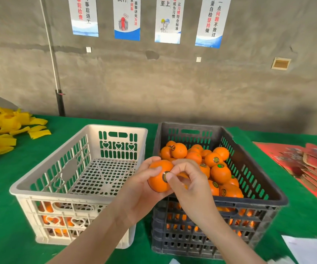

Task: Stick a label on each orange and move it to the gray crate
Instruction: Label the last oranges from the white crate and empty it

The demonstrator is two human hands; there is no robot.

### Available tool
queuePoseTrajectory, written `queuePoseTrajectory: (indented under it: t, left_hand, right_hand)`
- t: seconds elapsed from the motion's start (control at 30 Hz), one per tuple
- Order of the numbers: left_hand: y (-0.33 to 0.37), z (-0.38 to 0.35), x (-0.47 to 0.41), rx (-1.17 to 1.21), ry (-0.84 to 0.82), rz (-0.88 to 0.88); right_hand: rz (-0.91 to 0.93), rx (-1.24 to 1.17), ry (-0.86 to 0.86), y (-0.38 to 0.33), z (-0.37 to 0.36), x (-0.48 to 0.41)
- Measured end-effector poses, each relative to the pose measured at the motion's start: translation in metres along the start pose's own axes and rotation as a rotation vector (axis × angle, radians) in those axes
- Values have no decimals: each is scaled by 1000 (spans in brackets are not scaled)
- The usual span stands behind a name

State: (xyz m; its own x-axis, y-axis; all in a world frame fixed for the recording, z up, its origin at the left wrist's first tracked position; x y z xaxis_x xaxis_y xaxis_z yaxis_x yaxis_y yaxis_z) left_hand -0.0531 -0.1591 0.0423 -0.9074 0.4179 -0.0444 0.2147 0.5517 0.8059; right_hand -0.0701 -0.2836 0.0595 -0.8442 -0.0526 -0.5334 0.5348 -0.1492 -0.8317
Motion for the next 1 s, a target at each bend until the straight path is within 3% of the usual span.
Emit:
queuePoseTrajectory:
  t: [0.1,0.2,0.33,0.4,0.57,0.63,0.7,0.77,1.0]
  left_hand:
    - [-6,-6,2,-48,7,-8]
    - [-13,-7,1,-71,42,-11]
    - [-23,-11,-6,-149,118,-38]
    - [-26,-18,-15,-250,177,-74]
    - [-20,-16,-60,-1173,452,-291]
    - [-22,-6,-80,-1590,467,-177]
    - [-32,3,-91,-1848,376,43]
    - [-38,8,-94,-1893,347,114]
    - [-33,8,-92,-1872,427,-33]
  right_hand:
    - [105,112,39,2,6,7]
    - [20,51,49,6,15,12]
    - [-6,125,-168,16,18,16]
    - [28,192,-176,25,22,12]
    - [-10,299,-43,47,54,-35]
    - [-96,327,25,62,72,-65]
    - [-229,368,46,81,85,-93]
    - [-355,403,9,100,91,-113]
    - [-466,706,-303,142,61,-115]
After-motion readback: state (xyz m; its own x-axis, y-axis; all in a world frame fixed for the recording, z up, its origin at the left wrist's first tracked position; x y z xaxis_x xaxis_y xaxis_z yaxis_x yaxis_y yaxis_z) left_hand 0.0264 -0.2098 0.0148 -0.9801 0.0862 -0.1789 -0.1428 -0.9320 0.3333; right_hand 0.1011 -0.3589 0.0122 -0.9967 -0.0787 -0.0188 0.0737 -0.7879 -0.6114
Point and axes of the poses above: each hand's wrist, its own x-axis away from the middle knuckle, its own z-axis out of the back of the hand, y = z × x, the point moved 3 cm from there along -x, towards the middle knuckle, and after that the axes turned 9 degrees about -x, right-handed, at the moved point
